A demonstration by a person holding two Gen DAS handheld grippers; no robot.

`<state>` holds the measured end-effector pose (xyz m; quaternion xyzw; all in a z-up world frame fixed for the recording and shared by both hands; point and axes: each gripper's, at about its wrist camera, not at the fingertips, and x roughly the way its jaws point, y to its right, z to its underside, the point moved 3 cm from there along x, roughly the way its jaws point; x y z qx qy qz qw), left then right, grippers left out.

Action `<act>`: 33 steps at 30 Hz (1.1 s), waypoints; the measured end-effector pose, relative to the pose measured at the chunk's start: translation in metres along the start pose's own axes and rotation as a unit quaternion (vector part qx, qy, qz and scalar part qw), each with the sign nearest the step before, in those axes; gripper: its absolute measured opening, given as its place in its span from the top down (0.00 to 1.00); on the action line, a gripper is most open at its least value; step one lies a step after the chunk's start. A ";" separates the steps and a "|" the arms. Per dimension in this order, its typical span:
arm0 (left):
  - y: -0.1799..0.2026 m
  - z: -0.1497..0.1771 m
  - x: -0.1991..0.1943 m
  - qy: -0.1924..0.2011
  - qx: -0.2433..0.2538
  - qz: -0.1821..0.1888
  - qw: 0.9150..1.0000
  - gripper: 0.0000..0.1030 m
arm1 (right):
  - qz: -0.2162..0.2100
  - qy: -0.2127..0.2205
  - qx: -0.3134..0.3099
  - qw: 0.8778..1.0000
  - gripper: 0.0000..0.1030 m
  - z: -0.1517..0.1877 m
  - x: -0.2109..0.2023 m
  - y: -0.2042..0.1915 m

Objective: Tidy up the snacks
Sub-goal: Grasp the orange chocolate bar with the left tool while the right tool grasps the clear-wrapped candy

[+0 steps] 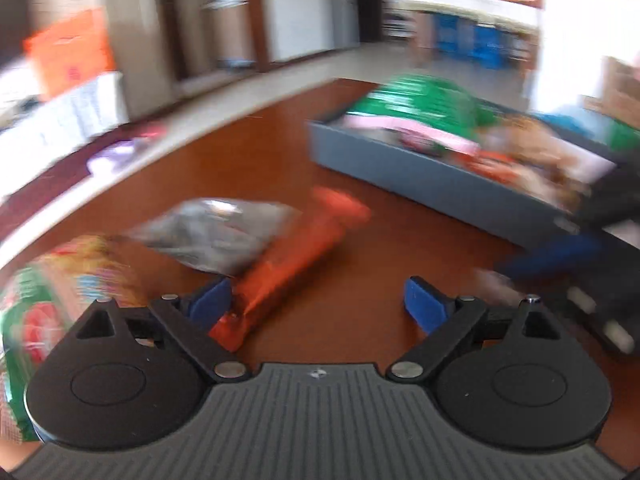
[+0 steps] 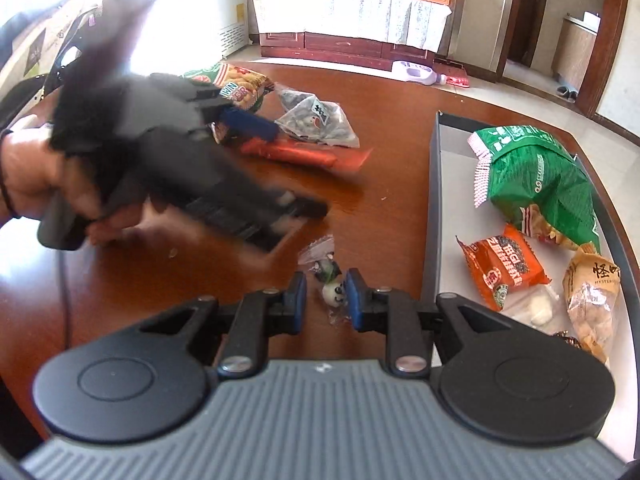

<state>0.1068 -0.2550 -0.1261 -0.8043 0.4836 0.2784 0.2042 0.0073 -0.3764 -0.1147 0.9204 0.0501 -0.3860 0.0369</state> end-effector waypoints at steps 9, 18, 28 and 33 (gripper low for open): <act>-0.003 -0.013 0.014 0.007 -0.024 -0.081 0.996 0.16 | 0.013 -0.009 0.010 1.000 0.76 0.004 -0.003 0.000; 0.007 -0.023 0.020 0.013 -0.054 -0.061 0.997 0.76 | 0.025 -0.002 -0.012 1.000 0.76 0.004 0.000 -0.007; 0.030 0.001 -0.006 0.006 -0.036 -0.152 0.988 0.76 | 0.029 0.033 0.002 0.999 0.78 -0.004 -0.018 -0.013; 0.048 0.004 -0.014 0.011 -0.033 -0.178 0.983 0.76 | 0.042 0.056 0.002 0.998 0.79 -0.004 -0.033 -0.023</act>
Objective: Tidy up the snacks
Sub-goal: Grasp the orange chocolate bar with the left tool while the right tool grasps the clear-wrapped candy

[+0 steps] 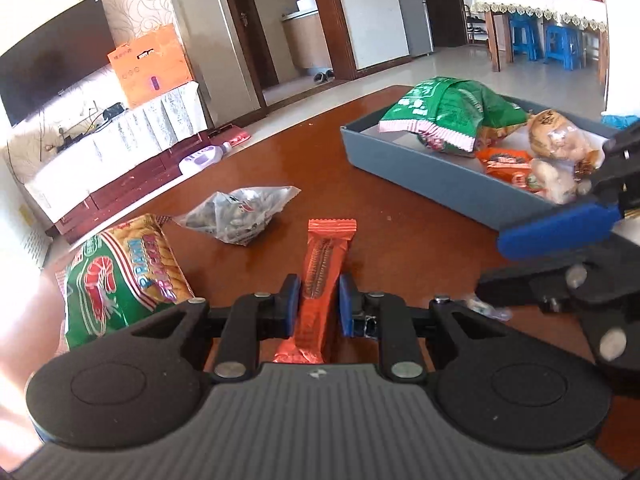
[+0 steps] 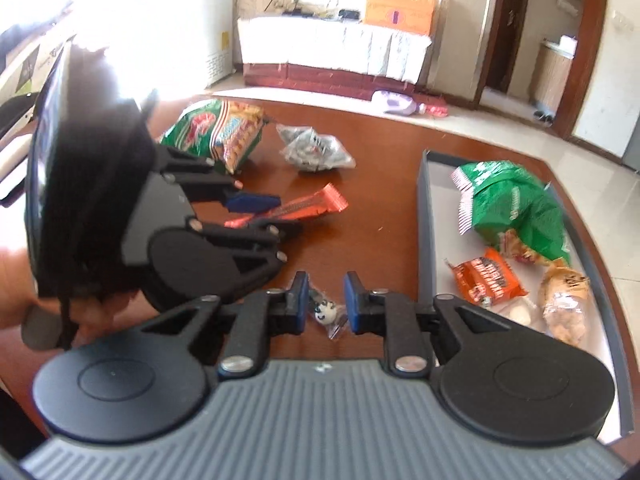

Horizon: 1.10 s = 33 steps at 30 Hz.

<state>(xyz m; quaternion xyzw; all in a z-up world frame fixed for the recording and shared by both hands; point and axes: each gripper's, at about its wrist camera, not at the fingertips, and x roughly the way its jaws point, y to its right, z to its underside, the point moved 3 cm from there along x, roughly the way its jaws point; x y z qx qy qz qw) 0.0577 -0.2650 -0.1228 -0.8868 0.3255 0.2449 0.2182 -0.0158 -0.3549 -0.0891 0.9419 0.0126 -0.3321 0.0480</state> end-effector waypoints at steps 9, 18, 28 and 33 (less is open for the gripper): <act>-0.001 0.023 -0.027 -0.023 -0.030 -0.016 0.999 0.76 | -0.010 -0.013 0.015 1.000 0.79 0.009 -0.003 0.001; -0.012 0.032 -0.031 -0.011 -0.039 -0.022 0.999 0.28 | -0.002 -0.035 0.006 0.999 0.27 0.021 0.015 0.003; -0.025 0.028 -0.023 -0.016 -0.069 0.026 0.997 0.76 | -0.030 -0.055 -0.014 0.998 0.84 0.005 0.038 0.008; -0.019 0.029 -0.027 -0.014 -0.047 0.013 0.999 0.77 | -0.012 -0.048 -0.016 0.999 0.82 0.008 0.026 0.005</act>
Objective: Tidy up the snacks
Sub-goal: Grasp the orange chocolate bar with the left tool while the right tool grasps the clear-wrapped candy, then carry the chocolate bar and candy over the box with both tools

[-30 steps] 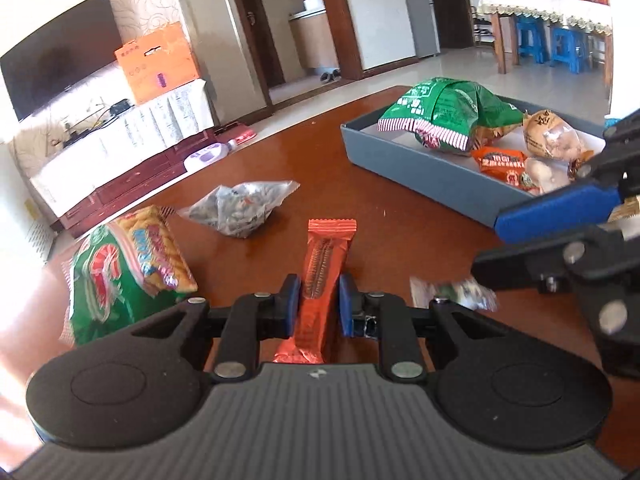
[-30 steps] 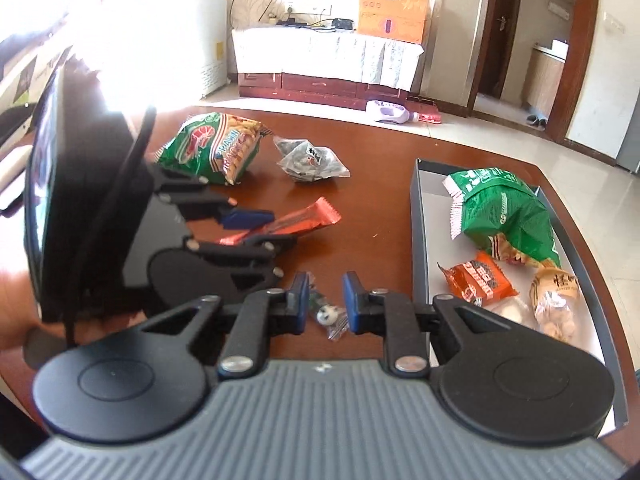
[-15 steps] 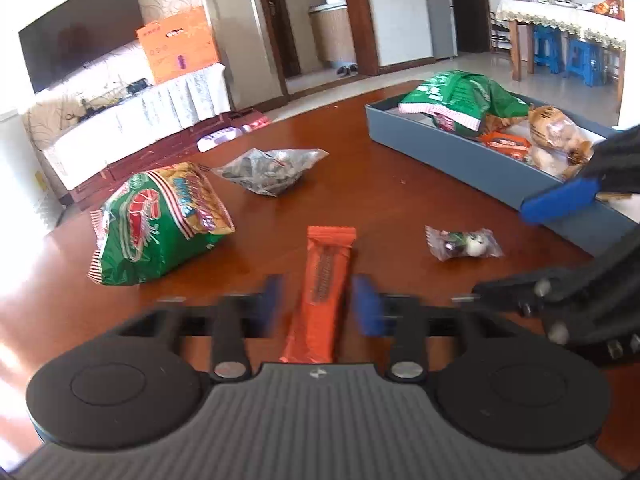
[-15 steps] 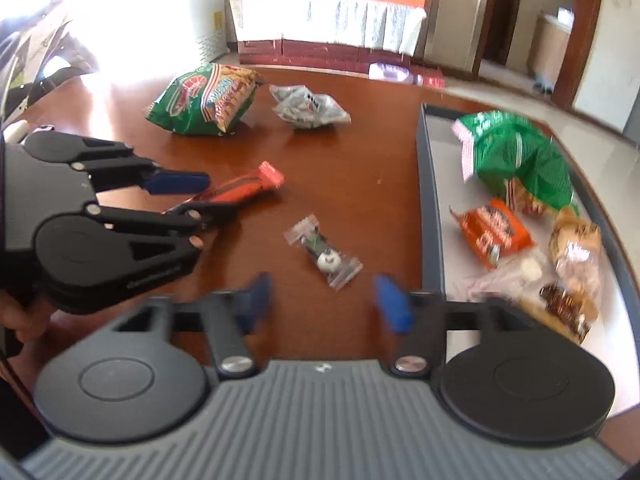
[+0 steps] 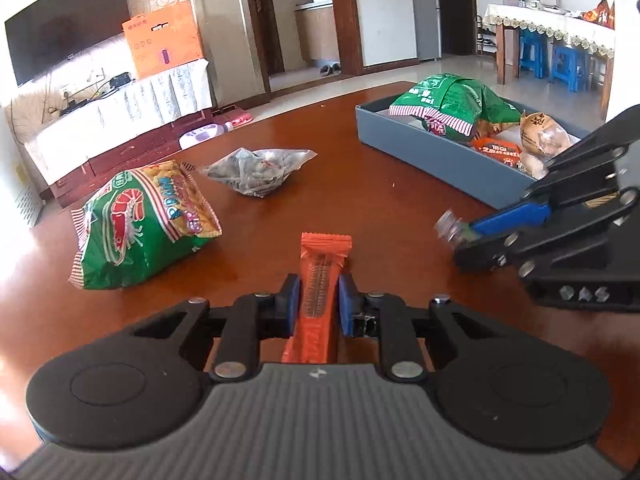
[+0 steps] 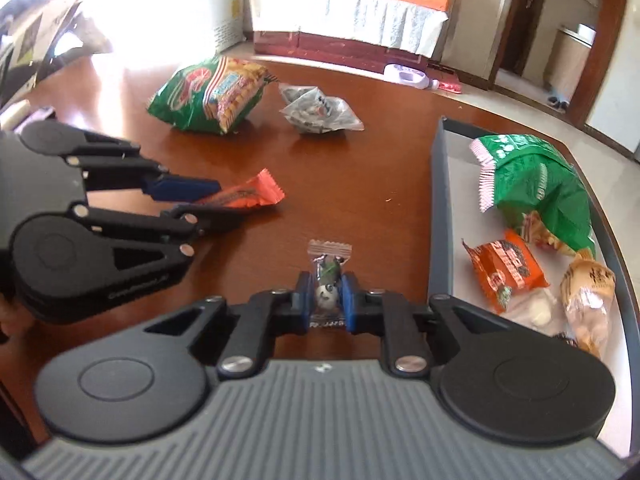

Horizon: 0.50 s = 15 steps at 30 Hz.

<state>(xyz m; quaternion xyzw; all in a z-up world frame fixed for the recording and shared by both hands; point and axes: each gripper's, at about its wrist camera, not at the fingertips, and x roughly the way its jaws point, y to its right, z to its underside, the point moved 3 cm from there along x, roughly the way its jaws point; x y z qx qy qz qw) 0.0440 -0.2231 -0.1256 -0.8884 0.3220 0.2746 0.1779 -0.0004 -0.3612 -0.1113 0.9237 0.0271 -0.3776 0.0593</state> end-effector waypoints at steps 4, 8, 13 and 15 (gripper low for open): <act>0.007 -0.005 -0.005 0.015 0.004 -0.010 1.000 0.77 | -0.006 0.042 0.033 0.999 0.82 -0.004 -0.024 0.006; 0.023 -0.021 -0.011 0.038 0.000 -0.007 0.999 0.77 | 0.006 0.075 0.046 0.996 0.82 -0.007 -0.045 0.008; 0.046 -0.041 -0.016 0.064 -0.002 -0.014 0.998 0.77 | 0.026 0.100 0.055 0.993 0.82 -0.010 -0.065 0.018; 0.054 -0.048 -0.018 0.072 -0.005 -0.016 0.997 0.77 | 0.033 0.107 0.065 0.992 0.82 -0.011 -0.070 0.026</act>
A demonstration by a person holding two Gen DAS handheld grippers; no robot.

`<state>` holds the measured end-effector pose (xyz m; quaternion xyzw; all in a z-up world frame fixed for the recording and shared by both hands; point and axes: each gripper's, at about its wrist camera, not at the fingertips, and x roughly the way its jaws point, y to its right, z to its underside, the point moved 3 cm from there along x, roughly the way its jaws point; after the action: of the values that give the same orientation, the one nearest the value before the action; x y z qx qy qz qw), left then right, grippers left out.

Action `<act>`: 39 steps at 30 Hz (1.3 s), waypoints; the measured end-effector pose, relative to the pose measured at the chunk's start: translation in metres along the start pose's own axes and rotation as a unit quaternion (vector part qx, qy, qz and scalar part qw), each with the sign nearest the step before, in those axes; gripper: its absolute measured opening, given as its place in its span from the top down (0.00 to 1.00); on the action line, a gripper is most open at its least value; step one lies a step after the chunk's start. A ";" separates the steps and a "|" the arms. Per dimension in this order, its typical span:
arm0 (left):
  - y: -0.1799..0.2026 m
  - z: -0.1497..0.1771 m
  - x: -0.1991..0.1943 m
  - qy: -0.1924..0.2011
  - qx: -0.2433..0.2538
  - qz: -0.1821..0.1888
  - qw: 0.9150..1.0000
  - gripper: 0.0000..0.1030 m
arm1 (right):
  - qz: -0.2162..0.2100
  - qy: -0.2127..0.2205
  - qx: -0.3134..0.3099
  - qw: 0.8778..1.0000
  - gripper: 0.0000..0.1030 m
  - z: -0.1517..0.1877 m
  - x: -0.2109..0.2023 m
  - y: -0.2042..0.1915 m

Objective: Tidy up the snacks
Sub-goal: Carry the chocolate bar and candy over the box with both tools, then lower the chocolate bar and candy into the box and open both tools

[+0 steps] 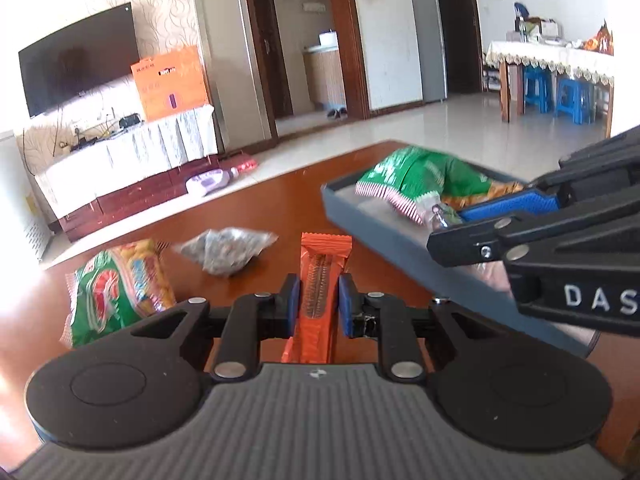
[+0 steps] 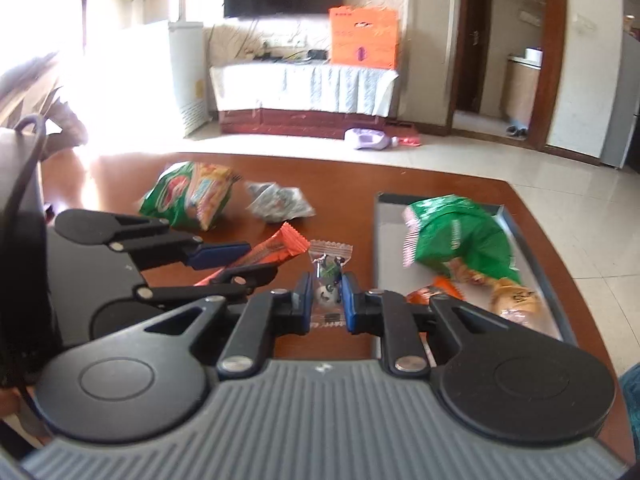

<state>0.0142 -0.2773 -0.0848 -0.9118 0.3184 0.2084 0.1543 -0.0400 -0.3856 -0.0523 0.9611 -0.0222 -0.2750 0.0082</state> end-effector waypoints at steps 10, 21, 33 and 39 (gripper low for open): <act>0.038 -0.027 0.000 0.031 -0.008 0.010 0.999 0.76 | 0.040 0.019 0.024 0.999 0.82 0.000 -0.017 0.036; 0.094 -0.038 0.010 0.046 -0.002 0.066 0.997 0.76 | 0.082 0.024 0.039 0.996 0.82 0.007 -0.024 0.073; 0.129 -0.036 0.033 0.038 -0.030 0.134 0.990 0.76 | 0.101 0.016 0.064 0.993 0.82 0.017 -0.019 0.099; 0.154 -0.023 0.036 0.034 0.016 0.155 0.987 0.76 | 0.103 0.011 0.088 0.991 0.82 0.023 -0.016 0.112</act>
<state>-0.0532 -0.4211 -0.1046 -0.8551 0.4647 0.1938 0.1240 -0.0700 -0.4965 -0.0603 0.9538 -0.1451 -0.2586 -0.0475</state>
